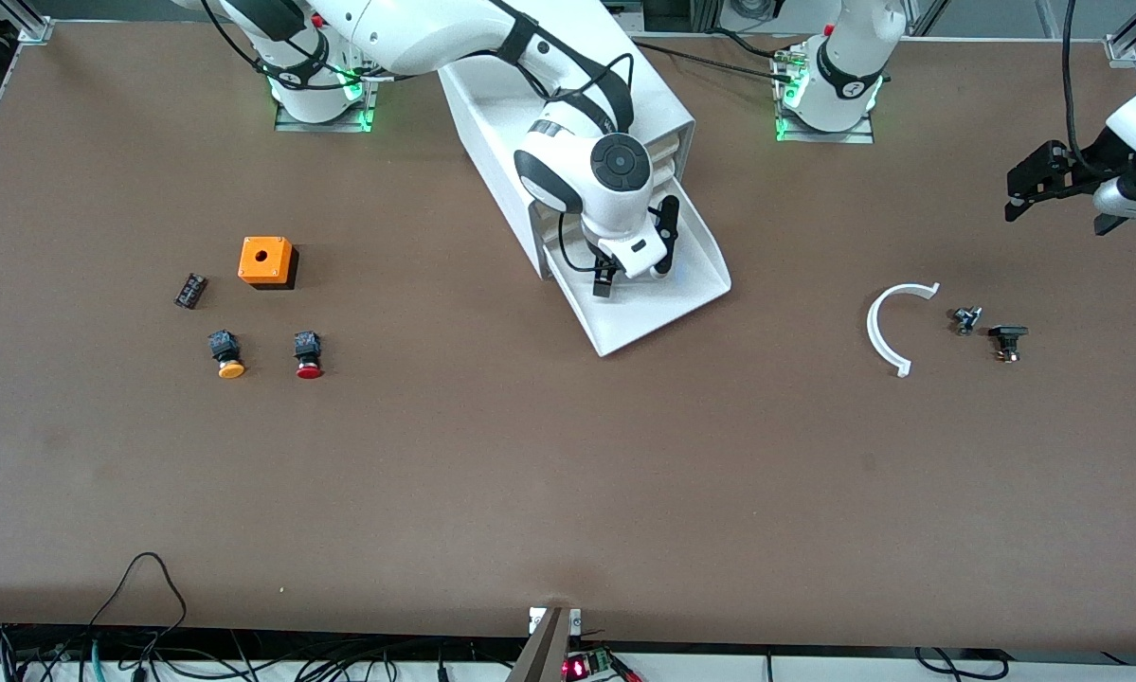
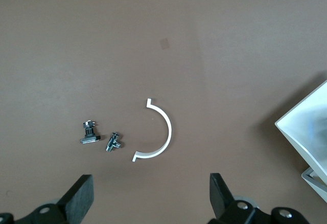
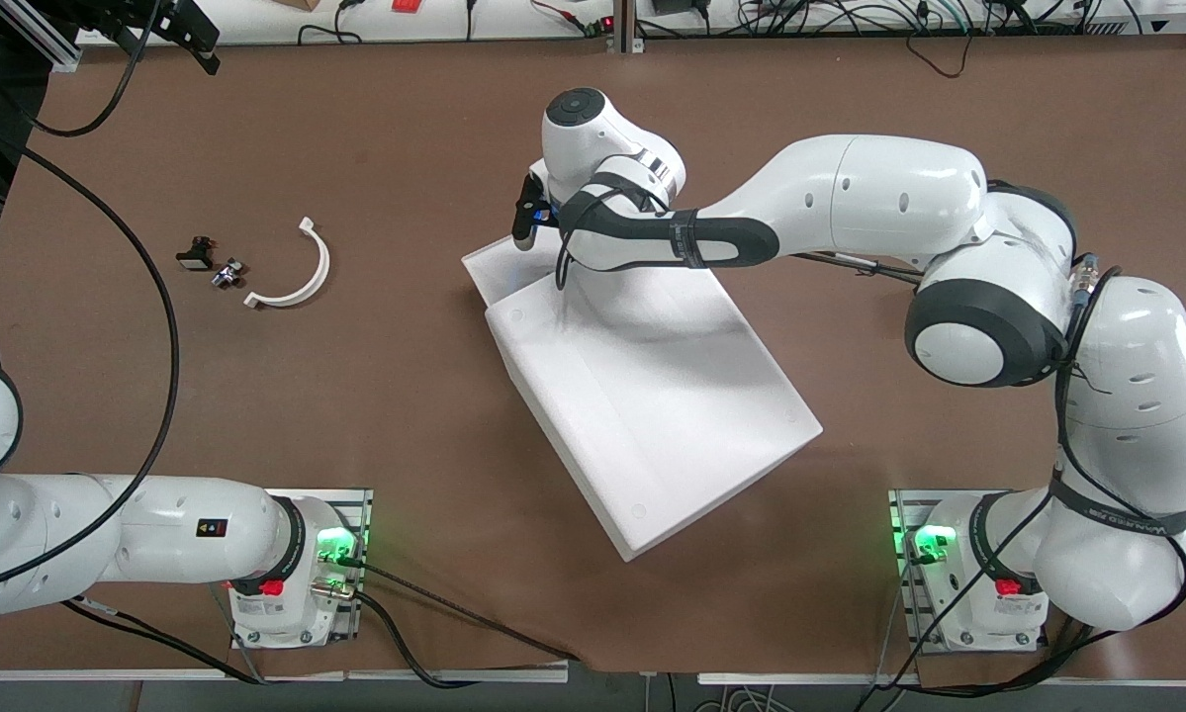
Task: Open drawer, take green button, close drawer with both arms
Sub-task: 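Close the right gripper around the green push button in the drawer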
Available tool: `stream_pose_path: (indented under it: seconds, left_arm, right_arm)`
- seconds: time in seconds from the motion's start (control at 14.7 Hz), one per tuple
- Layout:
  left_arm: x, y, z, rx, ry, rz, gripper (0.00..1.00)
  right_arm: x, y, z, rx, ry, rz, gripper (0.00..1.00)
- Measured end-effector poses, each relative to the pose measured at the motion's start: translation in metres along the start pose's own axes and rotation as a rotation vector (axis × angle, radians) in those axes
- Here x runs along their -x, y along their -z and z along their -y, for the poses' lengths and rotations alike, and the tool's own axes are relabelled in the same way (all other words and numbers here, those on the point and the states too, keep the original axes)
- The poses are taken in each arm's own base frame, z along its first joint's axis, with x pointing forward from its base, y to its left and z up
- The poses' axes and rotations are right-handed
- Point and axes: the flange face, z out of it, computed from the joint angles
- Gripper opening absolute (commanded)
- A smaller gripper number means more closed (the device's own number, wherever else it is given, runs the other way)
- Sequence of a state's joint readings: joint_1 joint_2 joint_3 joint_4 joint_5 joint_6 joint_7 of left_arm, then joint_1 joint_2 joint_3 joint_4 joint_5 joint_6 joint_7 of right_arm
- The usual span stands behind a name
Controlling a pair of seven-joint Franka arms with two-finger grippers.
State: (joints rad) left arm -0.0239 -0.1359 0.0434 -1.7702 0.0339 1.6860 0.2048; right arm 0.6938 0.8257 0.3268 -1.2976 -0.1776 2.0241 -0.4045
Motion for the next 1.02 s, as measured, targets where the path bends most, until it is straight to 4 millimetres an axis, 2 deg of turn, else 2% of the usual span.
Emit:
stream_pose_path:
  seconds: [0.14,0.34,0.68,1.02]
  left_arm:
    - [-0.001,0.0,0.001,0.0,0.002,-0.002,1.0]
    - [-0.003,0.002,0.001,-0.001,0.001,-0.007,1.0]
    - [-0.009,-0.001,-0.001,-0.001,-0.005,-0.003,1.0]
    - [-0.02,-0.022,-0.006,0.005,-0.017,0.035,1.0]
  right_arm:
    - [0.0,-0.002,-0.001,0.0,-0.001,-0.004,0.61]
    - [-0.002,0.002,-0.006,0.015,-0.001,-0.038,0.41]
    - [-0.004,0.008,-0.009,0.025,0.011,-0.058,0.28]
    - [-0.004,0.008,-0.009,0.026,0.026,-0.059,0.14]
